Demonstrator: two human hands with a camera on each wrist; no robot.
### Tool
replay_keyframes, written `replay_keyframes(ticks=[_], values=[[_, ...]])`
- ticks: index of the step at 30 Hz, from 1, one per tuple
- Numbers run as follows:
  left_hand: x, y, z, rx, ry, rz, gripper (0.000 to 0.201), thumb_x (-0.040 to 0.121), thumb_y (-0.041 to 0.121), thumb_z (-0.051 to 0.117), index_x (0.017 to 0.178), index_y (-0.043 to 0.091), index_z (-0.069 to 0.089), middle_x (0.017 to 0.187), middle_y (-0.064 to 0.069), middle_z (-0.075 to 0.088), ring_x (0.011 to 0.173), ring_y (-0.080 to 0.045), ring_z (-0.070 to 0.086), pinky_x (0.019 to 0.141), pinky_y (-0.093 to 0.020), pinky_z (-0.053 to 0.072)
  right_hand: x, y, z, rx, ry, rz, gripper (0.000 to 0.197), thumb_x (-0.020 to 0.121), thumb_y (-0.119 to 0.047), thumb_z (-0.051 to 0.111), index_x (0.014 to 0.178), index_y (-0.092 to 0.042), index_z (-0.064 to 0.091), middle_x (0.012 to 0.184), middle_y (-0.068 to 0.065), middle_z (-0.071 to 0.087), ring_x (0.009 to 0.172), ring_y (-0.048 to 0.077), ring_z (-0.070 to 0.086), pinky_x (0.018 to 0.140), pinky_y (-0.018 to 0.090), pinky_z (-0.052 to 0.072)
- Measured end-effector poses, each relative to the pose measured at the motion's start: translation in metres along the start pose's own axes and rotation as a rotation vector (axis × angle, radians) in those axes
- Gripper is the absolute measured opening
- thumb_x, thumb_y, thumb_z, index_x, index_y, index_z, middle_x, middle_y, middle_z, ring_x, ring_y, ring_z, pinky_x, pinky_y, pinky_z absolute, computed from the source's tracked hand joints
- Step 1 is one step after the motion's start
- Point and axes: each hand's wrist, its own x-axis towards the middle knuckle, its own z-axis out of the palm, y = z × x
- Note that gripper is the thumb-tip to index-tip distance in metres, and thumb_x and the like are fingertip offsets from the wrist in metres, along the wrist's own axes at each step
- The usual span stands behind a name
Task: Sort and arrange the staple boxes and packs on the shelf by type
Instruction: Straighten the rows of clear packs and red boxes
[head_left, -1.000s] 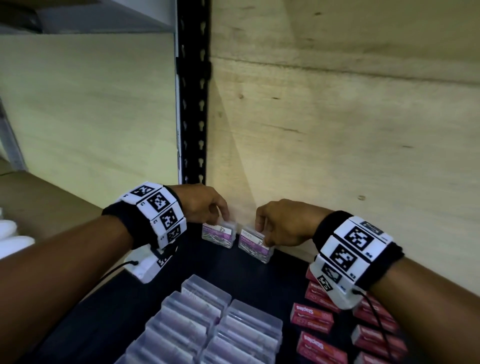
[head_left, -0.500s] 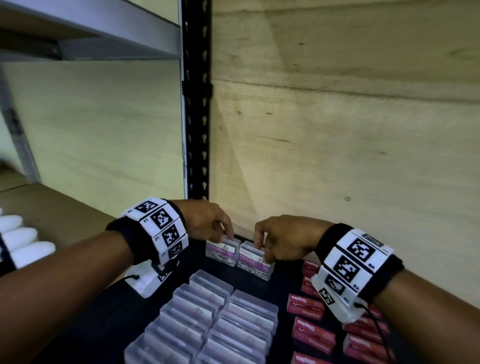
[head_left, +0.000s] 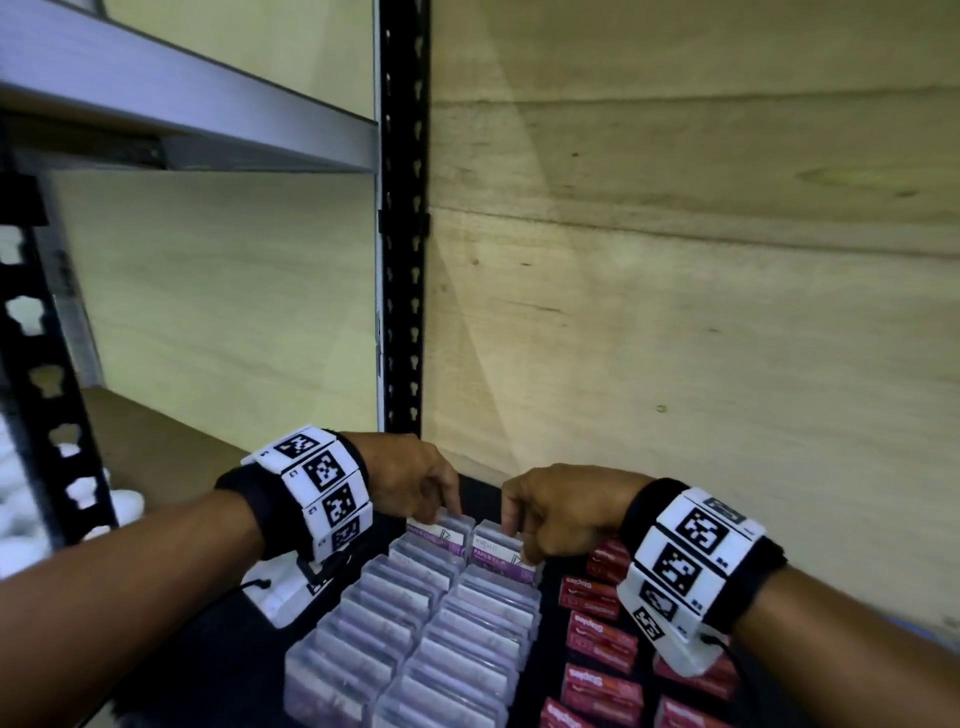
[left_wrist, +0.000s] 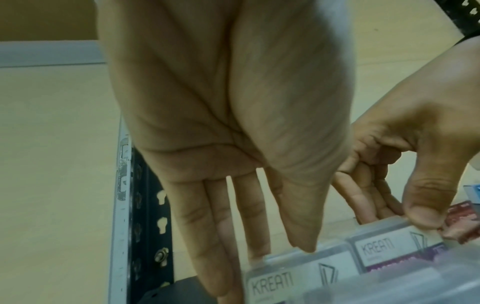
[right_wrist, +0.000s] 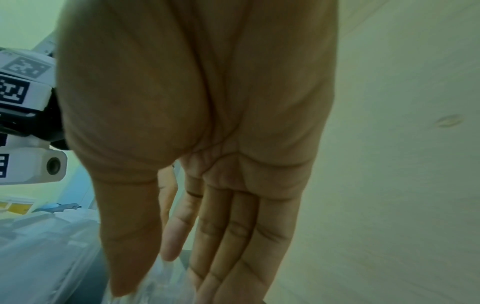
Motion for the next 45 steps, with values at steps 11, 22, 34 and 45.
replay_keyframes(ticks=[11, 22, 34, 45], values=[[-0.018, 0.006, 0.009, 0.015, 0.002, 0.024, 0.026, 0.095, 0.020, 0.058, 0.119, 0.029, 0.065, 0.113, 0.011, 0.069, 0.099, -0.001, 0.061, 0.088, -0.014, 0.046, -0.018, -0.007, 0.007, -0.020, -0.003, -0.025, 0.030, 0.090, -0.024, 0.068, 0.118, -0.025, 0.058, 0.110, -0.007, 0.067, 0.097, 0.013, 0.059, 0.090, 0.031, 0.049], [-0.026, 0.008, 0.010, 0.008, -0.004, 0.019, 0.026, 0.097, 0.024, 0.056, 0.120, 0.030, 0.064, 0.114, 0.013, 0.068, 0.102, -0.001, 0.060, 0.080, -0.008, 0.041, -0.022, -0.009, 0.009, -0.010, -0.008, -0.026, 0.028, 0.091, -0.024, 0.066, 0.118, -0.026, 0.058, 0.114, -0.005, 0.070, 0.104, 0.015, 0.063, 0.094, 0.034, 0.050], [-0.030, 0.009, 0.010, 0.020, 0.015, -0.003, 0.024, 0.096, 0.044, 0.052, 0.117, 0.038, 0.063, 0.118, 0.017, 0.062, 0.109, -0.004, 0.055, 0.098, -0.025, 0.044, -0.029, -0.012, 0.011, 0.032, -0.003, -0.028, 0.027, 0.095, -0.026, 0.059, 0.122, -0.023, 0.057, 0.117, -0.004, 0.066, 0.096, 0.011, 0.058, 0.085, 0.026, 0.047], [-0.093, 0.003, 0.005, -0.032, -0.207, -0.148, 0.113, 0.053, 0.062, 0.085, 0.145, 0.054, 0.019, 0.151, 0.017, 0.032, 0.137, -0.006, 0.031, 0.112, -0.033, 0.028, -0.043, -0.027, 0.020, 0.003, -0.116, 0.006, 0.072, 0.087, -0.064, 0.059, 0.143, -0.025, 0.039, 0.138, -0.005, 0.054, 0.119, 0.016, 0.054, 0.107, 0.037, 0.042]])
